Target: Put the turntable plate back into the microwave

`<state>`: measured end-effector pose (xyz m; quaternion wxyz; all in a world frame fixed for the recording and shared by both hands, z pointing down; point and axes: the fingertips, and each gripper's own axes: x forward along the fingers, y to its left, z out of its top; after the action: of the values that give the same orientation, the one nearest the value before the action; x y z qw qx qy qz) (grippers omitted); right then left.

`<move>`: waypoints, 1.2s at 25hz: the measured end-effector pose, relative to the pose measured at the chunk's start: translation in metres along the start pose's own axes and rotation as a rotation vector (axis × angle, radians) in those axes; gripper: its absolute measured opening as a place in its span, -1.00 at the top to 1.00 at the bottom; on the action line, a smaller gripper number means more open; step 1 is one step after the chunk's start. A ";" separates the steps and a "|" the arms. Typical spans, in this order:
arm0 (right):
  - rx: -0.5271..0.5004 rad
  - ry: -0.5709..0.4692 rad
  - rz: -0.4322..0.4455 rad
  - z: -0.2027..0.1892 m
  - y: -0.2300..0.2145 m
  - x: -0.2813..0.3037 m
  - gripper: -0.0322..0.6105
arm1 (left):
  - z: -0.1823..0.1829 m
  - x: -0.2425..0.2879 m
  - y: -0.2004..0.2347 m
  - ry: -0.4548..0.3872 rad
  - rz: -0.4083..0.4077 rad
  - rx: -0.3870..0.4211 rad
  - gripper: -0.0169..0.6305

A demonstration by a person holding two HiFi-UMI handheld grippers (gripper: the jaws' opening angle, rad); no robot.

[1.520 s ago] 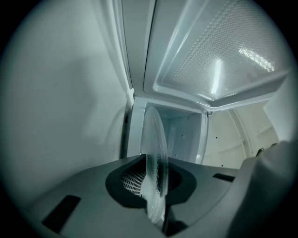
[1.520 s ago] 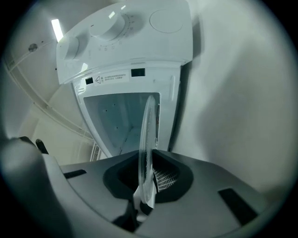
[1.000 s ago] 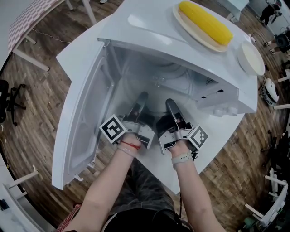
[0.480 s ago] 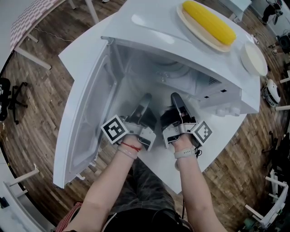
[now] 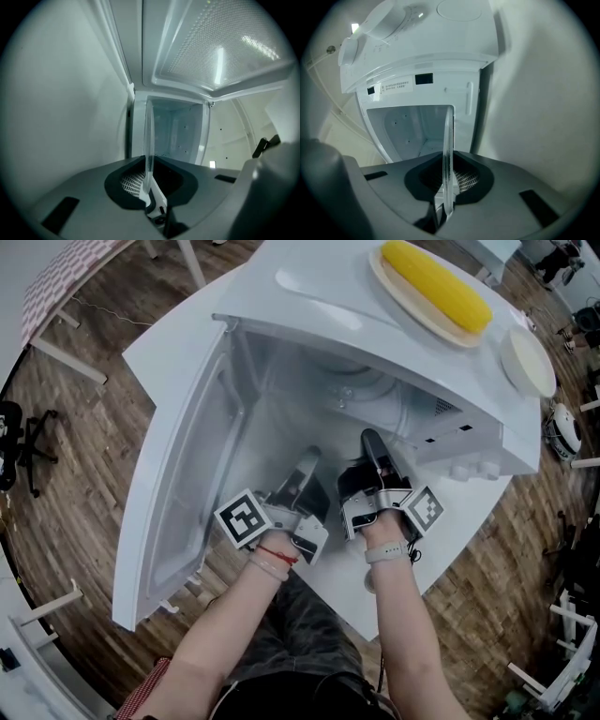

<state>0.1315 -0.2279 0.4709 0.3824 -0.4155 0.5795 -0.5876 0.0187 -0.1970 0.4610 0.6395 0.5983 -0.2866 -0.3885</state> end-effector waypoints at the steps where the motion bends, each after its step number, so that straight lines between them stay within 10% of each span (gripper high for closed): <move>1: -0.002 0.001 -0.003 0.000 0.000 0.000 0.77 | 0.000 0.000 0.001 -0.015 0.002 -0.018 0.83; 30: -0.067 0.161 0.034 -0.033 0.005 -0.017 0.75 | 0.013 0.026 0.001 -0.016 0.007 -0.025 0.80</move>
<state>0.1068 -0.2000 0.4654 0.3304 -0.3695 0.6348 -0.5927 0.0218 -0.2259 0.4615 0.6461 0.5860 -0.2889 -0.3945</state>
